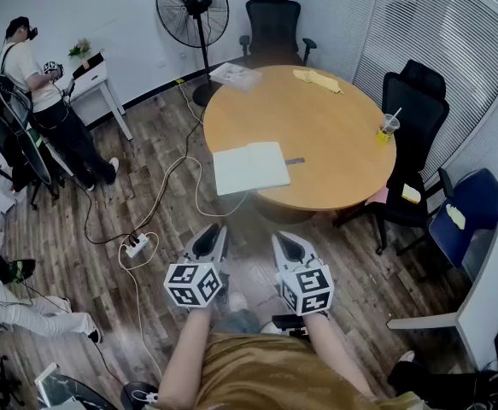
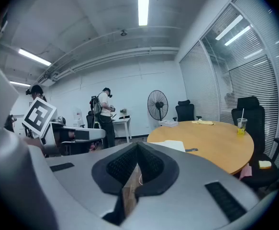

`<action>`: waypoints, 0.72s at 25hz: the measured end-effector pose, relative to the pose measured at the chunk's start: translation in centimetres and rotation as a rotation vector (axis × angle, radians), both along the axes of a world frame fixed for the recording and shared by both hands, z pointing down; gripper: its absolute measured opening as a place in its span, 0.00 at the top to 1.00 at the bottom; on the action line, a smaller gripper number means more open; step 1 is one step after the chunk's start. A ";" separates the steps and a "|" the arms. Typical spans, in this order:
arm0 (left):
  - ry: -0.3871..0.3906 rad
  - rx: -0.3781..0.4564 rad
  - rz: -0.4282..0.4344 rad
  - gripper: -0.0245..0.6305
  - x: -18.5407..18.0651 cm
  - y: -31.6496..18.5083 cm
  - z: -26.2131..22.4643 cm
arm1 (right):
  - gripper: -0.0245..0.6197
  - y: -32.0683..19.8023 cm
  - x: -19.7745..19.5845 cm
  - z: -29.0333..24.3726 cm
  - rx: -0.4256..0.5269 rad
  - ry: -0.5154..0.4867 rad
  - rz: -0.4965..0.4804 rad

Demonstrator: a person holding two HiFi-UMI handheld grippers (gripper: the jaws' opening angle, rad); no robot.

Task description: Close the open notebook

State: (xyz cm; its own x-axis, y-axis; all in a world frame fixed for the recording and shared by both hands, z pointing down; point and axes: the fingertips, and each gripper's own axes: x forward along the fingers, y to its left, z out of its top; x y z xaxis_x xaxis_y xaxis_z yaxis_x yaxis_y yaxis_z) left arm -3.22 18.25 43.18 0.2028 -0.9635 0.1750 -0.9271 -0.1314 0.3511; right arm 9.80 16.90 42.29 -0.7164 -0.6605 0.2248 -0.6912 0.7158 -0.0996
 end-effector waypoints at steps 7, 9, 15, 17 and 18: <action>-0.031 -0.027 -0.023 0.82 -0.9 0.5 0.9 | 0.94 0.4 0.2 0.3 0.001 0.016 0.011; -0.018 -0.028 -0.032 0.82 -0.9 0.6 0.8 | 0.94 0.3 0.5 0.2 0.001 0.021 0.022; 0.014 -0.038 -0.048 0.82 -1.2 1.4 1.7 | 0.94 -0.1 1.3 1.3 -0.017 0.027 0.063; 0.020 -0.057 -0.055 0.82 -1.7 0.9 2.5 | 0.94 -0.7 1.2 2.2 -0.035 0.038 0.068; 0.025 -0.063 -0.058 0.82 -2.1 0.6 2.8 | 0.94 -1.1 1.2 2.5 -0.042 0.042 0.071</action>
